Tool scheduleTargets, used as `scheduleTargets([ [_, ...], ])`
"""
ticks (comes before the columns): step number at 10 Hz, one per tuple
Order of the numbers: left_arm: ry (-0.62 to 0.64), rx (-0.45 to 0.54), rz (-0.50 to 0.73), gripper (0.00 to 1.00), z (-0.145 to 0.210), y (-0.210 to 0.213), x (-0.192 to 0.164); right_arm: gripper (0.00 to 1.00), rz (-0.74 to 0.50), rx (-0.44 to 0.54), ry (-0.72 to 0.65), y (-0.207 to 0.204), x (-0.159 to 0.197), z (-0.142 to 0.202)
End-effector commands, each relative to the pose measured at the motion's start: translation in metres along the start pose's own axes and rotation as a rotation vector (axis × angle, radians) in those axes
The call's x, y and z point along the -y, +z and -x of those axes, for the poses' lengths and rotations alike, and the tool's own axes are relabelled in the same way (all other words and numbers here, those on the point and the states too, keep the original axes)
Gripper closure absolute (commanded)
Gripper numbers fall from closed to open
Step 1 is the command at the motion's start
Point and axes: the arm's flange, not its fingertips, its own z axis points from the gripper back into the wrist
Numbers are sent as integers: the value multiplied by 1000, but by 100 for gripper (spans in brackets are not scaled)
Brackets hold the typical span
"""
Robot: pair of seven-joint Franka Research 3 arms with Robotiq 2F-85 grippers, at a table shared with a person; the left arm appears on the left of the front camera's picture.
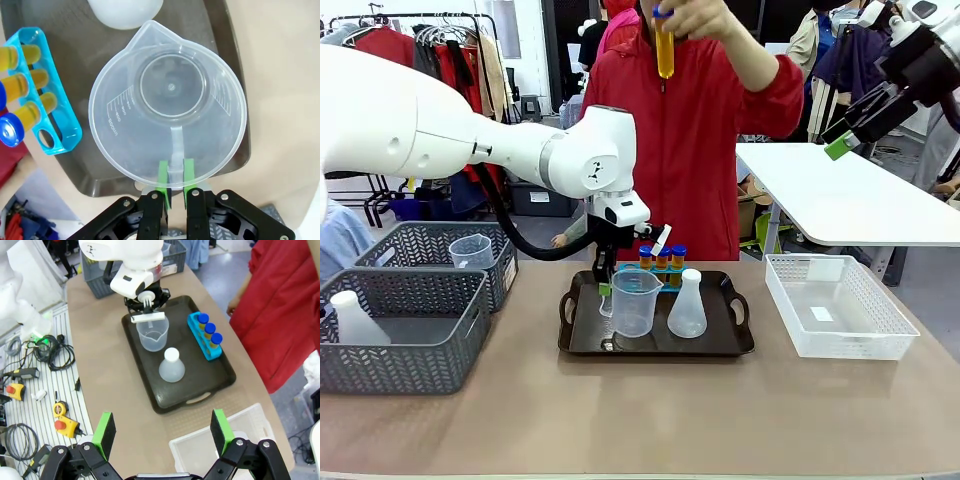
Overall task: Prepare the laboratory tools.
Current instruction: Pick up one Large Measuring Cup and place it on the Handle tray.
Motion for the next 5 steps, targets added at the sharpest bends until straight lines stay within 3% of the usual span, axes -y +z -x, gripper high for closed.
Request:
scheduleTargets([
  [1,38,-11,-9,100,8,1,-5,0,-1,8,10,1,-1,-1],
  [2,47,-7,-1,100,11,-1,-5,0,-1,8,10,1,-1,-1],
  [5,63,-12,18,44,16,-5,-6,0,-1,8,10,1,-1,-1],
])
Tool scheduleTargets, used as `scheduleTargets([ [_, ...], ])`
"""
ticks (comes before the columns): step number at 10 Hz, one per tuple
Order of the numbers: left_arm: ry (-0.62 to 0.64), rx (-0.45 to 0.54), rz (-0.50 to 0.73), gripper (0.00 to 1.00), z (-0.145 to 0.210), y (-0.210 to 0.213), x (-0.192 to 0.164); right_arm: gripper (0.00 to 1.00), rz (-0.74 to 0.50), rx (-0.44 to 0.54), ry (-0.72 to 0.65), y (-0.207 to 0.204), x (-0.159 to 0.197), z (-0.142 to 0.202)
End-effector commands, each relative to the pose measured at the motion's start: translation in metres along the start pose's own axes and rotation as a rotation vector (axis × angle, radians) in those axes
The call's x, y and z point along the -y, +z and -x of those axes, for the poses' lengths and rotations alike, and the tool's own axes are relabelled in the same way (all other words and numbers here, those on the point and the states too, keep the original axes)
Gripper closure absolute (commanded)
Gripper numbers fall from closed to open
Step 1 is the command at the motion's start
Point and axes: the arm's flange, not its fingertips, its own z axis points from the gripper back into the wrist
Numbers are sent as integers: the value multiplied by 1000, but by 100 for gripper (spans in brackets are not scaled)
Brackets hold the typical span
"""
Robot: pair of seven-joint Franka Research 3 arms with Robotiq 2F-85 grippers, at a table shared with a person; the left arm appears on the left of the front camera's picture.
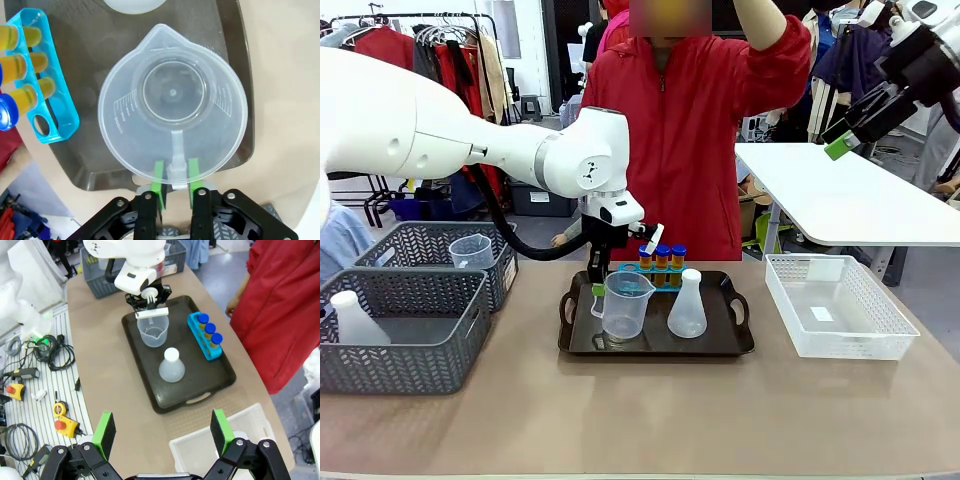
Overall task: Prepare the laboratory tools.
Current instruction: Pick up one Large Measuring Cup and place it on the Handle tray.
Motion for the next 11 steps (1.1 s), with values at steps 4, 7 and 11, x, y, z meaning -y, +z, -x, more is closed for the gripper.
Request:
scheduleTargets([
  [4,63,10,12,0,20,11,-3,0,-1,8,10,1,-1,-1],
  [7,89,41,16,0,34,21,-3,0,-1,8,10,1,-1,-1],
  [11,107,61,26,0,36,33,2,0,-1,8,10,1,-1,-1],
])
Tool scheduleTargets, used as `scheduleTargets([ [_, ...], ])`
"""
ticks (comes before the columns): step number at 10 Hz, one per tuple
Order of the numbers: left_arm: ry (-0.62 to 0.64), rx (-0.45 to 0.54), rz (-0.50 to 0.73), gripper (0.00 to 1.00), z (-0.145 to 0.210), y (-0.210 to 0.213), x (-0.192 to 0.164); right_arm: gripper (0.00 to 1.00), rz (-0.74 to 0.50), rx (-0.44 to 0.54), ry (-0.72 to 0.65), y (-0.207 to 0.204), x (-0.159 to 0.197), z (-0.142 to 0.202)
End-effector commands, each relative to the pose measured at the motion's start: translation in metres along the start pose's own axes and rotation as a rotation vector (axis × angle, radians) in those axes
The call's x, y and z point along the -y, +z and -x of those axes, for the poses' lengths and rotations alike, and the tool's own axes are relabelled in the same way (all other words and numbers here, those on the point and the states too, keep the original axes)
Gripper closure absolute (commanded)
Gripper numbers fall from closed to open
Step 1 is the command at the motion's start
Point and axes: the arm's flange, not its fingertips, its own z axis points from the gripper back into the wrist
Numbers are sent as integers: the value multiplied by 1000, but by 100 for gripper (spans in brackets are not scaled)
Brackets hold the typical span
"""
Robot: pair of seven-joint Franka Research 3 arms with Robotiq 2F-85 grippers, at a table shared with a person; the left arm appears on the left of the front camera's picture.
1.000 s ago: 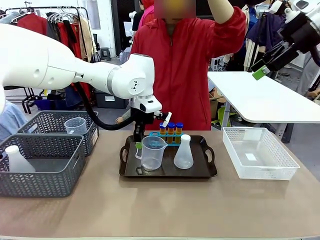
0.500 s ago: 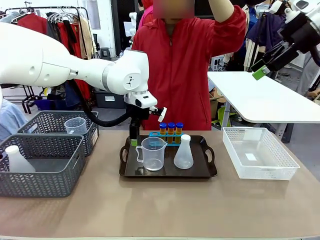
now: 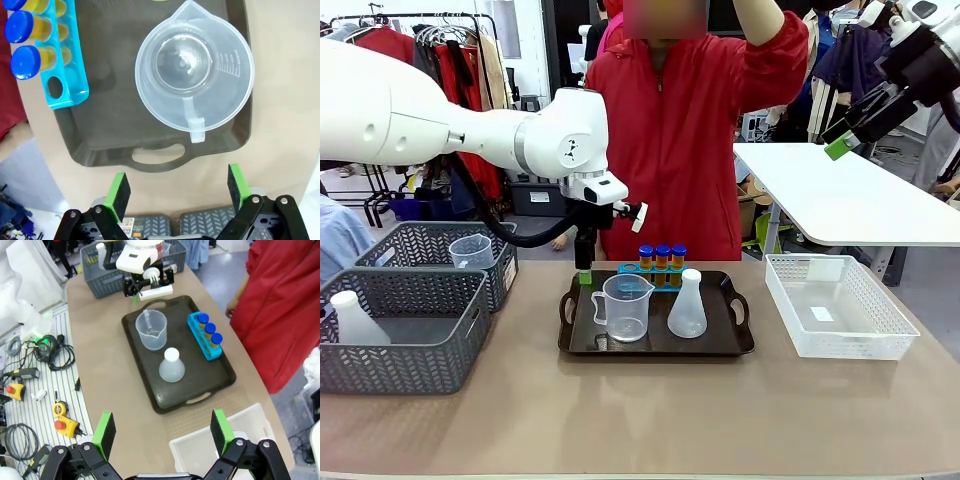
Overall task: Prepare the laboratory tools.
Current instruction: Pick up one Large Measuring Cup and place it on the Handle tray.
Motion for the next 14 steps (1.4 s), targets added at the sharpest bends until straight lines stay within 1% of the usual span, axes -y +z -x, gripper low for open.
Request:
scheduleTargets([
  [1,-2,-5,-3,0,1,-3,-2,0,-1,8,10,0,-1,-1],
  [7,-4,-3,7,0,-2,-6,-1,0,-1,8,10,0,-1,-1],
  [8,28,-9,7,0,17,11,4,0,-1,8,10,0,-1,-1],
  [12,128,49,-9,0,73,52,-2,0,-1,8,10,0,-1,-1],
  [14,129,65,0,0,88,68,-2,0,-1,8,10,0,-1,-1],
])
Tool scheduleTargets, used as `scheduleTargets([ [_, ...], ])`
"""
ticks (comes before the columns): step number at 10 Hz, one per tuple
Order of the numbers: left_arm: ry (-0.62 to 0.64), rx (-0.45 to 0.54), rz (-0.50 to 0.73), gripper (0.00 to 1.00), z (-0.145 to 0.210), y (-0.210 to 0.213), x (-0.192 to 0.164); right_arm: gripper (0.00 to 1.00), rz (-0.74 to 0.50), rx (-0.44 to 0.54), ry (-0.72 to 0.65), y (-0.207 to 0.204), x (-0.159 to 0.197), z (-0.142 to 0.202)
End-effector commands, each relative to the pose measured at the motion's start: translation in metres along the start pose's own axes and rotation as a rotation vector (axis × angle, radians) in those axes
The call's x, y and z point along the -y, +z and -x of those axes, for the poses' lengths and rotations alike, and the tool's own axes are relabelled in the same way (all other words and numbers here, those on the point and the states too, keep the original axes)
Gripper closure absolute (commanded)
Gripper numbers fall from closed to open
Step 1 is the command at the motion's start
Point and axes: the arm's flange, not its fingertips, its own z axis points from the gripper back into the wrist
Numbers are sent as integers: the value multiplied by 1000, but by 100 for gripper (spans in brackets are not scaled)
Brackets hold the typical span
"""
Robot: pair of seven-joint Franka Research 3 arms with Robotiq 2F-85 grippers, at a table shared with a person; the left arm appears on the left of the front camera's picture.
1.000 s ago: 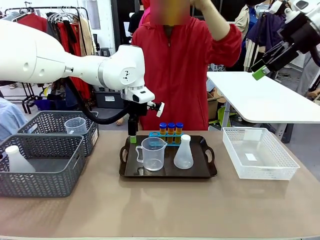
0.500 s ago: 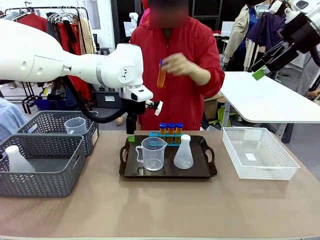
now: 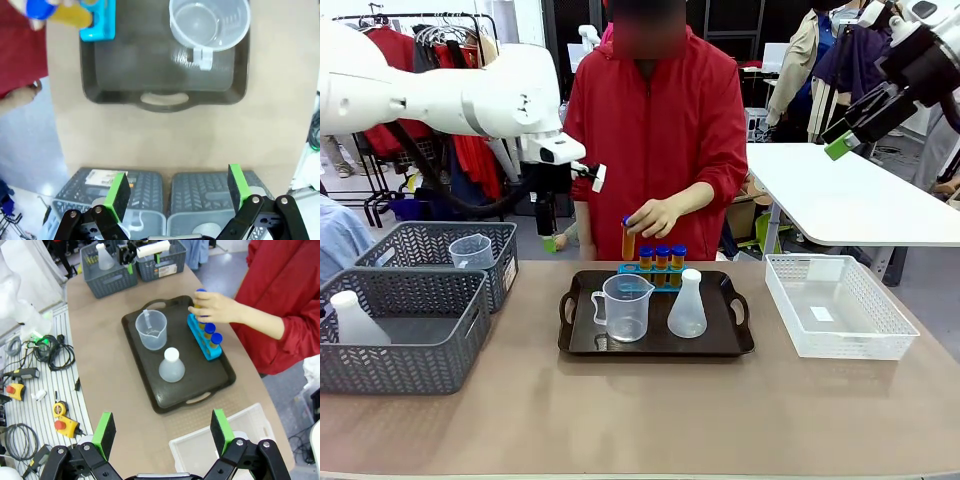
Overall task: Prepare the laboratory tools.
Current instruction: Pick up one Large Measuring Cup and place it on the Handle tray.
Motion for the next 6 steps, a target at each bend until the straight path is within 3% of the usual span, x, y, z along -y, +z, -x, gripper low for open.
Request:
scheduleTargets([
  [1,-18,51,27,0,12,8,-2,0,-1,8,10,0,-1,-1],
  [6,124,265,29,0,74,64,-23,0,-1,8,10,0,-1,-1],
])
